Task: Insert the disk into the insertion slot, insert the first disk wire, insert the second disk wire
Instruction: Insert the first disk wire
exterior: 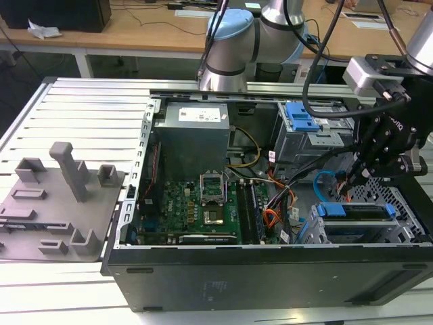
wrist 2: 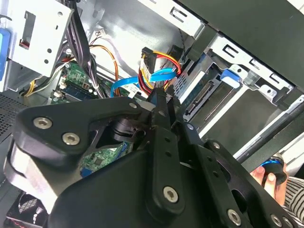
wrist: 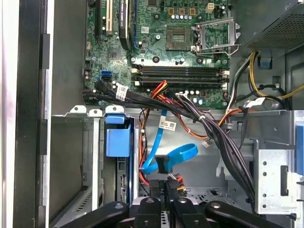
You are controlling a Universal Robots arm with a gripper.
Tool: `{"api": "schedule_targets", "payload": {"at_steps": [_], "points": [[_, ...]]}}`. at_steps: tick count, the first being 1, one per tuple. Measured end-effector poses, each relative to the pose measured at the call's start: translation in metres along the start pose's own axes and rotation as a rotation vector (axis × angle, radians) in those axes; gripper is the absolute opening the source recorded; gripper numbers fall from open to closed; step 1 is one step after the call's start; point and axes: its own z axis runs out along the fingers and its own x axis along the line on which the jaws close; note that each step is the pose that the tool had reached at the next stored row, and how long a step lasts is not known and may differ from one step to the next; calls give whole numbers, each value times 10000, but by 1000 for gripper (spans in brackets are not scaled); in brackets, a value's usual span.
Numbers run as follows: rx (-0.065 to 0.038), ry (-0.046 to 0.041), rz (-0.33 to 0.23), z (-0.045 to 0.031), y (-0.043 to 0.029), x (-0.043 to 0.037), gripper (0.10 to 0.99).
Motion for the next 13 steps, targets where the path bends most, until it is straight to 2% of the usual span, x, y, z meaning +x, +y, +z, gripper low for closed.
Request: {"api": "schedule_targets", "payload": {"at_steps": [7, 11, 13], "points": [[1, -1, 0, 2, 0, 0, 169], [1, -1, -1, 0, -59, -1, 169], [1, -1, 1, 0, -61, 3, 169]]}}
